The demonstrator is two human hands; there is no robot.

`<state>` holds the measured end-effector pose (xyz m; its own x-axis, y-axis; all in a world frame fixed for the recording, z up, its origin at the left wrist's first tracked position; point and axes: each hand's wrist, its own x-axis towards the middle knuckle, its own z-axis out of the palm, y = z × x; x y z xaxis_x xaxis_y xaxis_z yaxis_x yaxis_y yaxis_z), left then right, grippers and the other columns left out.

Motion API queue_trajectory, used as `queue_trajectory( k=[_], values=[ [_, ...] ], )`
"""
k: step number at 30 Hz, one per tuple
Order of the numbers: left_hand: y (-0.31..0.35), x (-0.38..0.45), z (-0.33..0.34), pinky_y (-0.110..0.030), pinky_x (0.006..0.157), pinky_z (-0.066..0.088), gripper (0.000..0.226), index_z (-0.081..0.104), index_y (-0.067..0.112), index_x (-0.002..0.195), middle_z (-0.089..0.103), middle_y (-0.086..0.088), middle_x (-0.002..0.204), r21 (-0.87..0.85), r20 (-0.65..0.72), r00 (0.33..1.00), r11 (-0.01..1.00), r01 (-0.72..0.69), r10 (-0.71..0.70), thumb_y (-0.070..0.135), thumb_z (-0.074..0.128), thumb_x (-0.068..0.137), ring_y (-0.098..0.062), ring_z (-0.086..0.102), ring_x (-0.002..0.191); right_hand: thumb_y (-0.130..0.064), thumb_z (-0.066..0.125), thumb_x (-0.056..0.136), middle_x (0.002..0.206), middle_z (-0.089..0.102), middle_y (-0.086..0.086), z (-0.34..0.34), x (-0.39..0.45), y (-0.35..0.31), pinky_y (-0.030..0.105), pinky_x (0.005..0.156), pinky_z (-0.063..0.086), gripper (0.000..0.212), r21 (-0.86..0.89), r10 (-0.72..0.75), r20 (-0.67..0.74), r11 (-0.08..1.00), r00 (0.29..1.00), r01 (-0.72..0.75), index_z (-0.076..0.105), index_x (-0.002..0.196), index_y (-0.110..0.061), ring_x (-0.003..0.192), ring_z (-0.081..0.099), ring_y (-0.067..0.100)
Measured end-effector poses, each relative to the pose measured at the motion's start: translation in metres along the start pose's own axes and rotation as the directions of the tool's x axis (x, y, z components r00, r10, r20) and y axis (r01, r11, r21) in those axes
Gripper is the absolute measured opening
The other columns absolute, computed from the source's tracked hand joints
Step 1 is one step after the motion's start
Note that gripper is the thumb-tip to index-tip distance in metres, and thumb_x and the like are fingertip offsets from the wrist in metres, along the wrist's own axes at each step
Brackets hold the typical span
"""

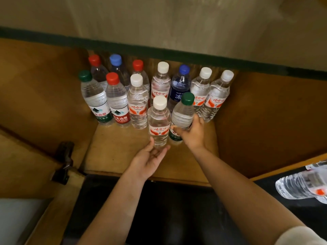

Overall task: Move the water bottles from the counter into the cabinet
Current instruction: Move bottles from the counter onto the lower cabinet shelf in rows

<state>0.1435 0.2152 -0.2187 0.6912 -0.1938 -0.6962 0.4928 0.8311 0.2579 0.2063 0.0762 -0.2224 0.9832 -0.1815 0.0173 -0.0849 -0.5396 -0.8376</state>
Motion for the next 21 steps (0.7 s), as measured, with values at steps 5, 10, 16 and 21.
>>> queue_trajectory(
  k=[5, 10, 16, 21],
  values=[
    [0.007, 0.011, 0.017, -0.028, 0.103, 0.042, 0.025, 0.052, -0.003, 0.113, 0.051, -0.027, 0.131, -0.126, -0.024, 1.000, 0.992, -0.021, 0.018, 0.013, 0.040, 0.098, -0.033, 0.053, 0.120, -0.026, 0.081, 0.066, 0.129, 0.045, 0.012, 0.001, 0.005, -0.005, 0.037, 0.102, 0.038, 0.073, -0.022, 0.022, -0.002, 1.000, 1.000, -0.022, 0.044, 0.128, -0.011, 0.122, 0.043, 0.027],
    [0.020, 0.026, 0.028, -0.030, 0.070, 0.053, 0.035, 0.048, 0.002, 0.128, 0.052, -0.026, 0.131, -0.097, -0.039, 0.999, 0.995, -0.038, 0.035, 0.016, 0.043, 0.096, -0.030, 0.056, 0.118, -0.030, 0.080, 0.067, 0.129, 0.046, 0.010, 0.004, 0.008, -0.007, 0.038, 0.097, 0.040, 0.071, -0.076, 0.044, -0.017, 0.996, 0.999, -0.045, 0.044, 0.126, -0.014, 0.120, 0.045, 0.028],
    [0.037, 0.040, 0.033, -0.030, 0.068, 0.057, 0.028, 0.054, 0.004, 0.117, 0.056, -0.027, 0.122, -0.071, -0.076, 0.996, 0.996, -0.058, 0.053, 0.013, 0.052, 0.090, -0.033, 0.058, 0.113, -0.026, 0.084, 0.060, 0.128, 0.047, 0.010, 0.011, 0.018, -0.014, 0.035, 0.097, 0.039, 0.073, 0.008, 0.128, -0.050, 0.992, 0.990, -0.128, 0.049, 0.123, -0.014, 0.120, 0.047, 0.028],
    [0.050, 0.048, 0.037, -0.028, 0.076, 0.058, 0.010, 0.058, 0.003, 0.096, 0.056, -0.029, 0.111, -0.010, -0.061, 0.997, 0.999, -0.037, 0.036, 0.009, 0.056, 0.088, -0.034, 0.059, 0.112, -0.019, 0.086, 0.057, 0.131, 0.047, 0.010, 0.018, 0.031, -0.021, 0.032, 0.101, 0.036, 0.075, 0.030, 0.139, -0.036, 0.990, 0.990, -0.138, 0.049, 0.122, -0.014, 0.122, 0.044, 0.027]
  ],
)
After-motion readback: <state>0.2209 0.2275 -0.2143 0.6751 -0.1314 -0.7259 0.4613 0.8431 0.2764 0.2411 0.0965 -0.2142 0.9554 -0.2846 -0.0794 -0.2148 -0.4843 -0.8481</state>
